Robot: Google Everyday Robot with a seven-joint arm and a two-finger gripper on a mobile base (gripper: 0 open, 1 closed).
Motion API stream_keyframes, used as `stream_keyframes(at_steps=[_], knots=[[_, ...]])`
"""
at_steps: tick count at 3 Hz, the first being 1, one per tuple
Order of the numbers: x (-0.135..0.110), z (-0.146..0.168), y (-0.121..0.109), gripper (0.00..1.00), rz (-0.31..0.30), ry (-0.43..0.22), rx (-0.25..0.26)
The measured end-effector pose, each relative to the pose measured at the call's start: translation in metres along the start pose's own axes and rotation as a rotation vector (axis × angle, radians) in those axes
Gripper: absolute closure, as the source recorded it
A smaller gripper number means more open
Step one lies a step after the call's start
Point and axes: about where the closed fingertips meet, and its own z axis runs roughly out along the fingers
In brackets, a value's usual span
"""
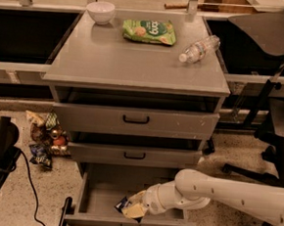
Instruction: Place rxbar blueberry into bottom drawer
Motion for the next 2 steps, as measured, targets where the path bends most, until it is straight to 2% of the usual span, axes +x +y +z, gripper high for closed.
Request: stream_keyframes(at_steps=[1,2], knots=[[0.0365,0.0195,-0.0436,1.00,0.028,-0.017,0.017],[0.0365,0.0195,-0.0437,1.00,0.028,-0.017,0.018]])
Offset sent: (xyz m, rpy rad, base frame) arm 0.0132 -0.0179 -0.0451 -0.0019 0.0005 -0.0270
